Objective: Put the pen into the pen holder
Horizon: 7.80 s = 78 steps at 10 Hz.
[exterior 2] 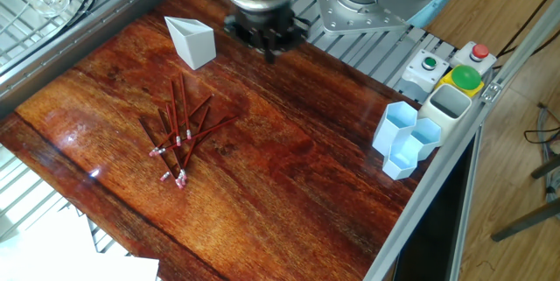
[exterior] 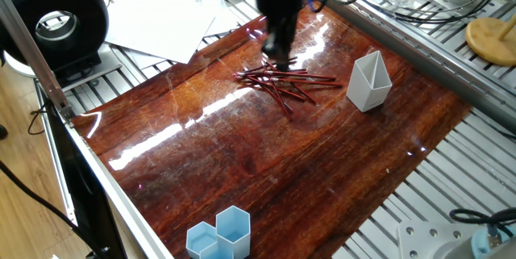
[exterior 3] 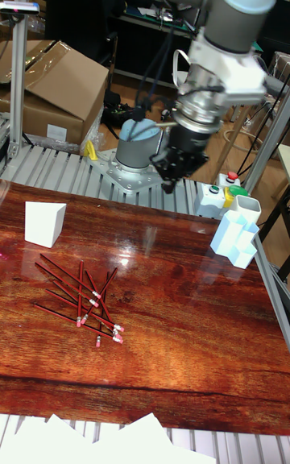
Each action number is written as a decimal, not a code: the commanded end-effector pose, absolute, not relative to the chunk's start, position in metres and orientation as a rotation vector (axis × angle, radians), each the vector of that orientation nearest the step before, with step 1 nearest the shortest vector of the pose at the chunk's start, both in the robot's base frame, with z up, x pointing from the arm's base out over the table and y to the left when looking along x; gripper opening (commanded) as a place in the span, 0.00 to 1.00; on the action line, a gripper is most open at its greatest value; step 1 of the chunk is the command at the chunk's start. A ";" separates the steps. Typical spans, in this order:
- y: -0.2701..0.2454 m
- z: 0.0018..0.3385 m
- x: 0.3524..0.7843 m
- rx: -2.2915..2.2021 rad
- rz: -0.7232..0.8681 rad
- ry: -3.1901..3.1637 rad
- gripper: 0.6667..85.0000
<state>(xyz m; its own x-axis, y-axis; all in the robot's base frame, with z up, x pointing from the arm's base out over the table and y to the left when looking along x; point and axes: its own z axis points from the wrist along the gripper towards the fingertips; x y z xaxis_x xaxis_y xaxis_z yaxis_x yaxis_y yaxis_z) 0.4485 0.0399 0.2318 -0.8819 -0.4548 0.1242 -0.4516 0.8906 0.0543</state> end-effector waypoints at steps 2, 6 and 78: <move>0.035 0.233 0.446 0.309 -0.188 -3.012 0.00; 0.049 0.222 0.475 0.266 -0.189 -3.094 0.00; -0.014 0.150 0.479 0.778 -0.126 -3.036 0.76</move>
<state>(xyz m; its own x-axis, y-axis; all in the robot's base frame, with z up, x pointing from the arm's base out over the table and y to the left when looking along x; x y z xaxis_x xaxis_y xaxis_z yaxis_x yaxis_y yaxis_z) 0.4607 -0.0312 0.1473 -0.8967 -0.4369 0.0719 -0.4344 0.8994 0.0481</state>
